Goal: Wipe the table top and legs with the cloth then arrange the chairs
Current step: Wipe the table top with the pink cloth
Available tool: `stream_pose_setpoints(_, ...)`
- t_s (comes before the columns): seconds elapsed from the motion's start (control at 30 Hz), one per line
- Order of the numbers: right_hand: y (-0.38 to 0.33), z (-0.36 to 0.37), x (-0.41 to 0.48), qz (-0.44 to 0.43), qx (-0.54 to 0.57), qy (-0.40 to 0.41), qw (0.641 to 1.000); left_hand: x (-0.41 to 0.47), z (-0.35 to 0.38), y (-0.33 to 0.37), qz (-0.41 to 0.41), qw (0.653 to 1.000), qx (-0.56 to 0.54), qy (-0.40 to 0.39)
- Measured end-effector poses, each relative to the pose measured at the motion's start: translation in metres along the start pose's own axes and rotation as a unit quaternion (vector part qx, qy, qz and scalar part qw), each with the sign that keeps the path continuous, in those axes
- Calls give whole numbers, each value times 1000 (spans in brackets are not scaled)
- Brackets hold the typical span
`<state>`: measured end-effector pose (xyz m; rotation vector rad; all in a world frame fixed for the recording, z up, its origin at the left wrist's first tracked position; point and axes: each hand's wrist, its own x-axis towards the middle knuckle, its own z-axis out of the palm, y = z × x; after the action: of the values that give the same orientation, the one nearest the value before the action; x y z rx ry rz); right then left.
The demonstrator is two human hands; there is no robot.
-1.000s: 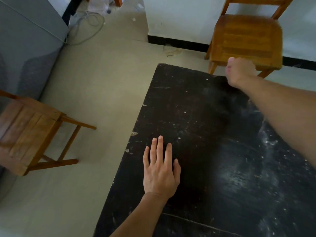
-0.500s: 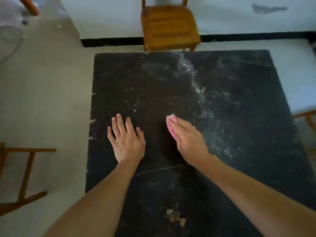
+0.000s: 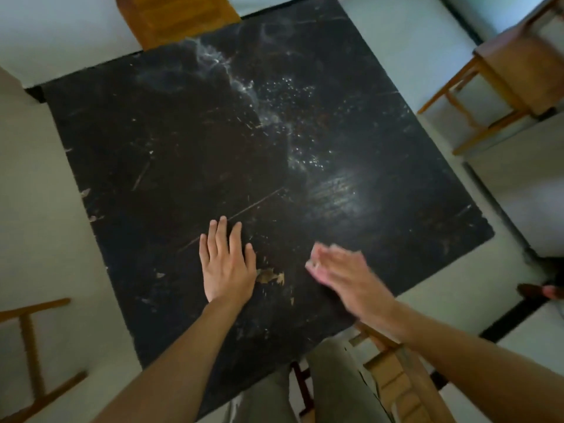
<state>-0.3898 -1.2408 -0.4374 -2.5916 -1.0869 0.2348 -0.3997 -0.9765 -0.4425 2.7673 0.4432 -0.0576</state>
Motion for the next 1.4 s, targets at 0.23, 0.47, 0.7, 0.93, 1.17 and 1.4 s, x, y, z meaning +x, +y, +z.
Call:
stream_pose_setpoints(0.23, 88, -77, 72, 238, -23, 106, 965, 1, 2, 0, 3, 999, 45, -12)
stream_pose_setpoints(0.47, -20, -3, 8, -128, -24, -41, 991, 4, -1, 1, -5, 998, 55, -30)
stream_pose_setpoints(0.7, 110, -76, 172, 247, -7, 52, 968, 3, 1, -1, -2, 997, 80, -15)
stream_pose_setpoints(0.93, 73, -28, 133, -197, -47, -55, 978, 5, -3, 4, -10, 995, 99, -24)
stream_pose_setpoints(1.17, 159, -108, 323, 49, -20, -1, 999, 5, -3, 8, -35, 993, 109, -25)
stream_pose_setpoints(1.4, 134, -59, 186, -315, -18, -76, 946, 50, -4, 48, -146, 987, 44, 41)
